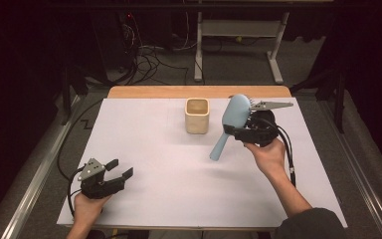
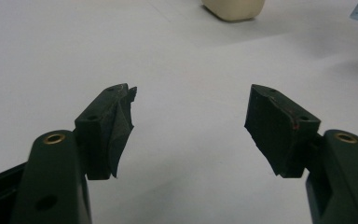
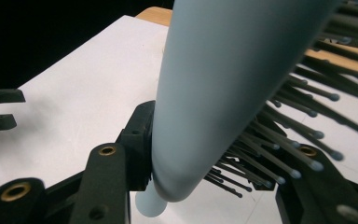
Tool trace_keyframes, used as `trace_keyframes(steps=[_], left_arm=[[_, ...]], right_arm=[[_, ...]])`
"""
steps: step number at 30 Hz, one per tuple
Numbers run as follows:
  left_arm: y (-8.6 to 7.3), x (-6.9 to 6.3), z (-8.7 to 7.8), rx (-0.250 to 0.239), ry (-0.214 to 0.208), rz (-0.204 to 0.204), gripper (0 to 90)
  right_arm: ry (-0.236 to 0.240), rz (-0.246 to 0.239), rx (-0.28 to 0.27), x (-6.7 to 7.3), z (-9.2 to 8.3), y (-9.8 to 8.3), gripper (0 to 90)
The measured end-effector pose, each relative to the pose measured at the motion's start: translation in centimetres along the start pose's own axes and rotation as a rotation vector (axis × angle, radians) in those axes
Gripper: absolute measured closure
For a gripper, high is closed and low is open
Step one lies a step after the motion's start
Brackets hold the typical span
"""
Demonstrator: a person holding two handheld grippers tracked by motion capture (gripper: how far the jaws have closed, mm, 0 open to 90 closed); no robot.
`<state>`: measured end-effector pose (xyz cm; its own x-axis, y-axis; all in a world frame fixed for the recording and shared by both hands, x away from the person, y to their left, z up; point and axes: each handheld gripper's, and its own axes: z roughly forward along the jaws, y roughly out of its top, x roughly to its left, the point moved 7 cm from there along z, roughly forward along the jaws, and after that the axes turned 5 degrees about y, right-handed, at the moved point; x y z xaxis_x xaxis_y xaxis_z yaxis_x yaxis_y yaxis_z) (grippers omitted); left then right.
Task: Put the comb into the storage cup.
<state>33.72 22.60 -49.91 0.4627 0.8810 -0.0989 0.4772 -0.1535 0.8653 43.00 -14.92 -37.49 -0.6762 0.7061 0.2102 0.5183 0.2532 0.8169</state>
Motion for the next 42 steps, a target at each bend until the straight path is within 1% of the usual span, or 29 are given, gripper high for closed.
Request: trace_keyframes(steps=[2,5,8,12,14,16,22,27,31,36,40,42], left_arm=[[0.0,0.0,-0.1,-0.001,0.001,0.004,32.1],[-0.1,-0.2,-0.2,0.001,0.007,0.023,32.1],[-0.1,-0.2,-0.2,0.001,0.002,0.023,32.1],[-0.2,-0.2,-0.3,0.002,-0.002,0.002,32.1],[-0.2,-0.2,-0.3,0.001,-0.002,-0.005,32.1],[-0.3,-0.2,-0.3,0.004,-0.003,-0.009,32.1],[-0.4,-0.2,-0.2,0.011,-0.006,-0.009,32.1],[-0.4,-0.2,-0.4,0.004,-0.014,-0.031,32.1],[-0.4,-0.2,-0.4,0.005,-0.022,-0.041,32.1],[-0.4,-0.2,-0.4,0.009,-0.025,-0.050,32.1],[-0.4,-0.1,-0.4,0.000,-0.031,-0.070,32.2],[-0.4,-0.1,-0.5,0.000,-0.027,-0.071,32.2]], right_arm=[[0.004,0.000,-0.002,0.1,0.2,0.4,53.5],[0.004,-0.002,-0.006,0.1,0.4,0.9,53.5],[0.000,-0.002,-0.005,0.1,0.7,1.4,53.5],[-0.005,0.013,-0.002,0.1,1.0,1.9,53.5],[-0.015,0.012,0.007,0.1,1.1,2.2,53.5],[-0.022,0.009,0.010,0.2,1.2,2.4,53.5],[-0.017,0.023,0.010,0.4,1.4,2.7,53.5],[-0.026,0.025,0.006,0.5,1.4,3.2,53.5],[-0.032,0.014,0.002,0.8,1.3,3.7,53.6],[-0.044,0.004,0.003,0.6,1.2,4.7,53.5],[-0.061,0.006,-0.008,0.4,1.4,5.2,53.5],[-0.062,0.010,-0.013,0.4,1.3,5.3,53.6]])
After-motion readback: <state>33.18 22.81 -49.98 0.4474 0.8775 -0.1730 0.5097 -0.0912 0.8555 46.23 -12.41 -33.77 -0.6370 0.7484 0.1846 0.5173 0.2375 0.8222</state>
